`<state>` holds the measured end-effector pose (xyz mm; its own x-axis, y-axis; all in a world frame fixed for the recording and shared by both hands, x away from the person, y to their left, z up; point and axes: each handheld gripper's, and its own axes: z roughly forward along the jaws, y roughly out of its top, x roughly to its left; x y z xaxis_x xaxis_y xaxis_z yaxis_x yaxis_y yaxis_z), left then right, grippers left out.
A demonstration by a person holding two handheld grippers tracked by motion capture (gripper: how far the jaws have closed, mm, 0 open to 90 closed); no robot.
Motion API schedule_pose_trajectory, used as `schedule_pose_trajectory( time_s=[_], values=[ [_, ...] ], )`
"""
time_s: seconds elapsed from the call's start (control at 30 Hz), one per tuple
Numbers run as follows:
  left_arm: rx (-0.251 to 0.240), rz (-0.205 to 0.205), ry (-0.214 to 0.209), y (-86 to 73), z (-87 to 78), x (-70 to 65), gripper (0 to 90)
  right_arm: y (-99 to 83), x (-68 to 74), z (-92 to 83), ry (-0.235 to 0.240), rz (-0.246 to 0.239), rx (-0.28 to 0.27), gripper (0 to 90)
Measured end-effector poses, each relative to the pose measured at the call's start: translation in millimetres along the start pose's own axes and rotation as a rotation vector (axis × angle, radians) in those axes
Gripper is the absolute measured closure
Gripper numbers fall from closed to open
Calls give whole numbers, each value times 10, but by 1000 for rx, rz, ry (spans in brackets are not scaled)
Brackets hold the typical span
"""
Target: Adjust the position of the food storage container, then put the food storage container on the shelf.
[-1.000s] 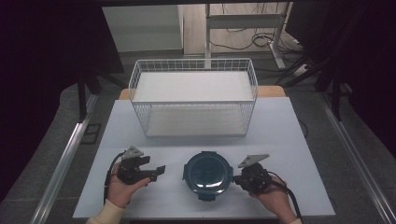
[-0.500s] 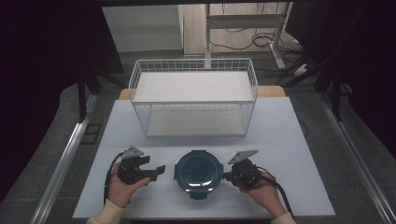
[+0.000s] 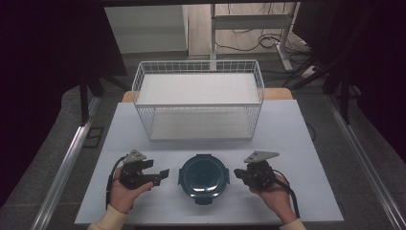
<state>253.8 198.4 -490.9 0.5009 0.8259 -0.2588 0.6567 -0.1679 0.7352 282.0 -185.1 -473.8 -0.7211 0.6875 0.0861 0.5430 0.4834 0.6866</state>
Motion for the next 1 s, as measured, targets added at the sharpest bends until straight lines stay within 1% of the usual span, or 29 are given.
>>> schedule_pose_trajectory(
  time_s=[0.03, 0.07, 0.1, 0.17, 0.2, 0.23, 0.27, 0.3, 0.33, 0.4, 0.43, 0.47, 0.5, 0.6, 0.63, 0.7, 0.73, 0.8, 0.87, 1.0],
  values=[
    [-1, -1, -8, 6, -10, 0, 226, -7, -16, -68, -9, 17, -36, 842],
    [-1, -1, -8, 6, -10, 0, 226, -7, -16, -68, -9, 17, -36, 842],
    [-4, -4, -14, 11, -15, -1, 226, -27, -26, -113, -12, 30, -62, 664],
    [-5, -4, -12, 13, -19, -4, 226, -51, -33, -138, -42, 51, -84, 488],
    [-4, 0, -9, 15, -24, -9, 226, -51, -33, -138, -42, 51, -84, 488],
    [-6, 3, -10, 18, -28, -22, 226, -85, -49, -161, -33, 77, -91, 407],
    [-6, 3, -10, 18, -28, -22, 226, -85, -49, -161, -33, 77, -91, 407],
    [-4, 7, -11, 20, -30, -32, 225, -117, -65, -185, -21, 92, -98, 348],
    [-5, 6, -13, 21, -30, -42, 225, -117, -65, -185, -21, 92, -98, 348],
    [-4, 10, -18, 22, -38, -56, 224, -138, -82, -206, -17, 100, -104, 315],
    [-5, 10, -22, 23, -42, -60, 223, -149, -99, -222, -8, 110, -109, 294],
    [-6, 8, -25, 25, -45, -63, 223, -149, -99, -222, -8, 110, -109, 294],
    [-4, 2, -32, 31, -47, -64, 221, -157, -112, -226, 10, 117, -112, 267],
    [-3, 1, -29, 34, -38, -77, 220, -165, -112, -220, 13, 117, -111, 250],
    [0, 2, -35, 36, -33, -91, 219, -168, -110, -217, 12, 115, -113, 243],
    [1, 1, -36, 42, -34, -110, 211, -175, -90, -204, -2, 124, -112, 206],
    [1, 1, -36, 42, -34, -110, 205, -175, -90, -204, -2, 124, -112, 206],
    [4, -15, -44, 52, -38, -120, 196, -173, -77, -200, -5, 131, -108, 190],
    [7, -34, -60, 62, -41, -126, 179, -168, -58, -202, -8, 132, -110, 175],
    [19, -52, -86, 80, -48, -156, 152, -161, -26, -192, 10, 151, -108, 161]
  ],
)
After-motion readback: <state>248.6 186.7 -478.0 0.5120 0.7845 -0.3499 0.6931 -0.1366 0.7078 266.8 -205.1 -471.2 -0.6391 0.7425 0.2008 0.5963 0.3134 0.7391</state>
